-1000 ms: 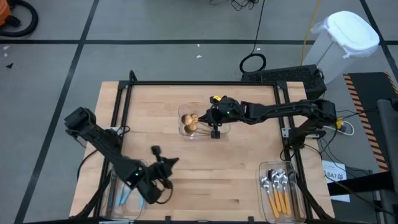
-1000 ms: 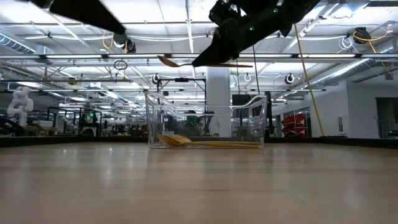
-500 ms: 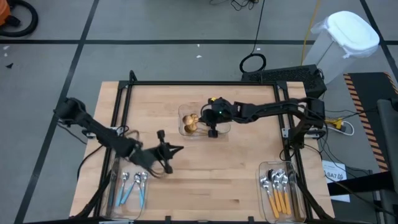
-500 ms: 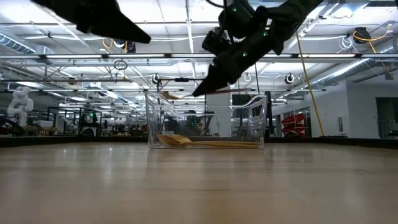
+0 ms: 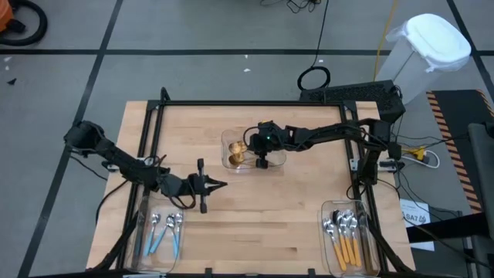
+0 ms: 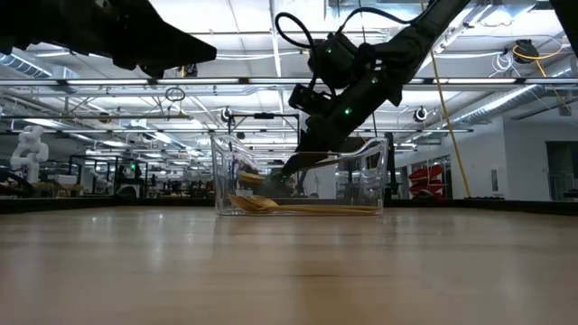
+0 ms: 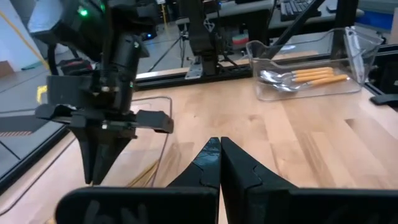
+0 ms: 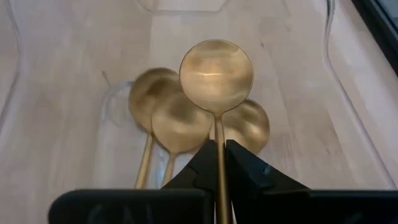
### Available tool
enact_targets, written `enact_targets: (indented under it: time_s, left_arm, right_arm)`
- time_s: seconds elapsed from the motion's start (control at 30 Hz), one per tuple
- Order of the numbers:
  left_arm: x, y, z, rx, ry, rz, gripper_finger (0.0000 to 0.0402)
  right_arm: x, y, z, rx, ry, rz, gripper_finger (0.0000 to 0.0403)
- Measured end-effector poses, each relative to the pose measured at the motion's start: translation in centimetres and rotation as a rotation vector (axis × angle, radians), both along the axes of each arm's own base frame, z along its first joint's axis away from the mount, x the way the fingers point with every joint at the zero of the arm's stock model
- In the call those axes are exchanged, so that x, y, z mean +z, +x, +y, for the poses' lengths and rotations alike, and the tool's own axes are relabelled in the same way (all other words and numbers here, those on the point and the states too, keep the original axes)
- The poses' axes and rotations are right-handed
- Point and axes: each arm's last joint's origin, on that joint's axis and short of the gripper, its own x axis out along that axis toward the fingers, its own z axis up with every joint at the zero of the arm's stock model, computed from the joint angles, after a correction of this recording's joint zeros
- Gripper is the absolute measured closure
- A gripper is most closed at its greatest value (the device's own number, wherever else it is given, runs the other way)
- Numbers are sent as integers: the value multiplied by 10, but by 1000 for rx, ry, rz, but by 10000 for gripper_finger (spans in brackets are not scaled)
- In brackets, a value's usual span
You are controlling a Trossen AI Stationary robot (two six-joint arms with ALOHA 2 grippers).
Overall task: Sort silverware by color (type)
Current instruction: Put the gold spoon into the top transparent bin, then return to Home Position
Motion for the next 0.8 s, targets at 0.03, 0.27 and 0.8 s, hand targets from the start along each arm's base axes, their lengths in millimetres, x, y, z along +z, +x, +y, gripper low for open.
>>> enact_targets:
  time_s: [0.03, 0.27, 0.8]
  left_arm:
    - [0, 0, 0, 1, 0, 0, 401]
    - [0, 0, 1, 5, 5, 5, 401]
    - [-1, 1, 2, 10, -7, 5, 401]
  right_arm:
    - [-2, 1, 0, 2, 5, 1, 386]
    - [-4, 2, 0, 8, 2, -6, 379]
    - [-3, 2, 0, -3, 0, -8, 330]
